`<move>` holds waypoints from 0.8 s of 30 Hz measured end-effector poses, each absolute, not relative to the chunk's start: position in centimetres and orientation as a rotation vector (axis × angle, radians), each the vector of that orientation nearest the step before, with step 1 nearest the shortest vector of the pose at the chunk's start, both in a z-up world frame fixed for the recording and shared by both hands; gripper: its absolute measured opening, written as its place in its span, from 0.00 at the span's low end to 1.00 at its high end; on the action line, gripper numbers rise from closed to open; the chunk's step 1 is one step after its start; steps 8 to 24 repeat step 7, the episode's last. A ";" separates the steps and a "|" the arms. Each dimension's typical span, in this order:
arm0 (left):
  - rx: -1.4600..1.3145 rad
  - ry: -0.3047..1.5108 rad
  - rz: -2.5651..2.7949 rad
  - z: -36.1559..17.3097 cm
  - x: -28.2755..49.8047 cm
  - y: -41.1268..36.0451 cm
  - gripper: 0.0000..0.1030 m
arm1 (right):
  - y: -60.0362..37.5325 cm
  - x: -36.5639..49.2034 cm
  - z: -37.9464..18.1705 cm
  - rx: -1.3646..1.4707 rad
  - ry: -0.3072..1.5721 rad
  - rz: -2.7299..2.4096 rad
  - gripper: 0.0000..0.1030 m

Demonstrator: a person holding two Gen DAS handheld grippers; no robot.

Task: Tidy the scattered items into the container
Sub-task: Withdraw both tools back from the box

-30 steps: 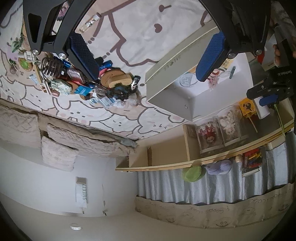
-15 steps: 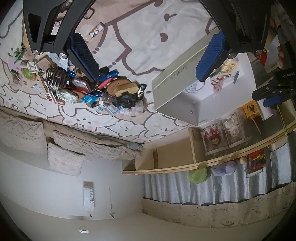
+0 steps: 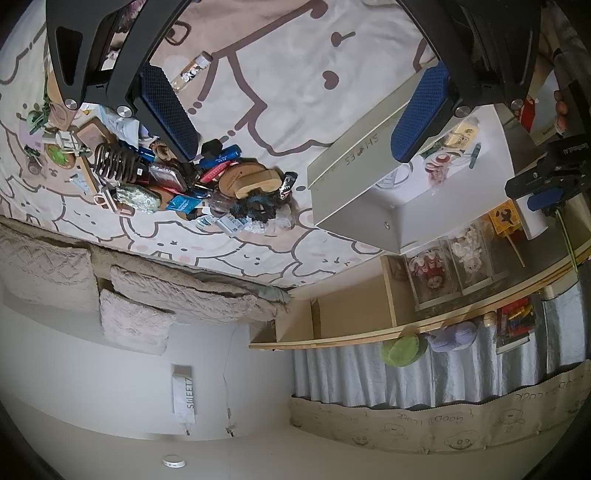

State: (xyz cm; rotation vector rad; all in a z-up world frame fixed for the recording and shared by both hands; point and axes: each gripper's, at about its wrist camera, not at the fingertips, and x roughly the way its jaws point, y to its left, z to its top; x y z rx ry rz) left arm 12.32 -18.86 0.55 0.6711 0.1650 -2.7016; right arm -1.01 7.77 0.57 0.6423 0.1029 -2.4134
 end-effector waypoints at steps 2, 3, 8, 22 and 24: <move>0.672 0.147 -2.695 0.5 12.2 -18.8 1.00 | 7.8 -1.0 0.6 0.643 0.104 -2.412 1.00; 0.672 0.142 -2.695 0.5 12.2 -18.8 1.00 | 7.8 -1.0 0.6 0.643 0.103 -2.413 1.00; 0.670 0.140 -2.695 0.5 12.2 -18.7 1.00 | 7.8 -1.0 0.5 0.646 0.105 -2.409 1.00; 0.670 0.140 -2.695 0.5 12.2 -18.7 1.00 | 7.8 -1.0 0.5 0.646 0.105 -2.409 1.00; 0.670 0.140 -2.695 0.5 12.2 -18.7 1.00 | 7.8 -1.0 0.5 0.646 0.105 -2.409 1.00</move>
